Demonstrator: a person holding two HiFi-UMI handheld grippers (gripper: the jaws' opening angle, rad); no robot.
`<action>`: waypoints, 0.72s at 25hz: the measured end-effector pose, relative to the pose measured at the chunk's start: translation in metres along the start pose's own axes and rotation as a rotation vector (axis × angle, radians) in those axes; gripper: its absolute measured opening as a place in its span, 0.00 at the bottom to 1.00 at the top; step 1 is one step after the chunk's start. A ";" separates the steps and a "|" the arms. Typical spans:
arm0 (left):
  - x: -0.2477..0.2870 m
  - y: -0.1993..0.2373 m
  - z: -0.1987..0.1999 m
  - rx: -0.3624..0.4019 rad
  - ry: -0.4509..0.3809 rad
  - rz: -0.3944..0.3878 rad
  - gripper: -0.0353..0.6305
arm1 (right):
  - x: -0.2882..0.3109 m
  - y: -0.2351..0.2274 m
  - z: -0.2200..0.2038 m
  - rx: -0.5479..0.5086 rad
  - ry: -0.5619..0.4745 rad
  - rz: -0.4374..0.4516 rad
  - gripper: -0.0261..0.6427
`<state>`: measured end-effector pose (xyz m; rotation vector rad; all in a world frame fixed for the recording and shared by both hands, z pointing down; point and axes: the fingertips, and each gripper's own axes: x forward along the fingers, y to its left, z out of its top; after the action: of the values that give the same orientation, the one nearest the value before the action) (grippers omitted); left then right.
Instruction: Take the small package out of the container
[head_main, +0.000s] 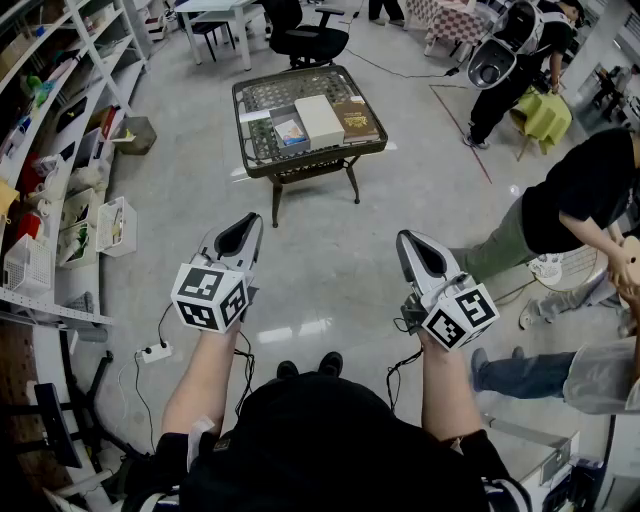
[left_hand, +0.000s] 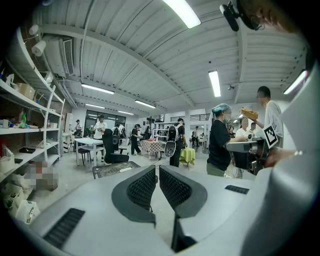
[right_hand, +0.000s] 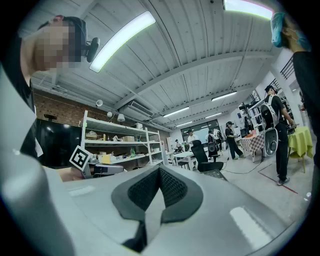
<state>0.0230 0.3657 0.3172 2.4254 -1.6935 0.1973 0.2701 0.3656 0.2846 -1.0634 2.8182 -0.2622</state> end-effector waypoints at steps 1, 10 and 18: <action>0.003 -0.003 0.001 -0.001 0.001 0.001 0.10 | -0.002 -0.004 0.001 0.001 -0.005 0.002 0.05; 0.012 -0.032 0.007 0.036 0.005 0.030 0.09 | -0.025 -0.024 0.012 0.025 -0.042 0.040 0.05; 0.025 -0.027 0.004 0.020 0.009 0.033 0.09 | -0.009 -0.015 0.008 0.053 -0.027 0.128 0.06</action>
<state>0.0570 0.3509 0.3165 2.4083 -1.7366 0.2301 0.2877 0.3600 0.2802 -0.8658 2.8240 -0.3054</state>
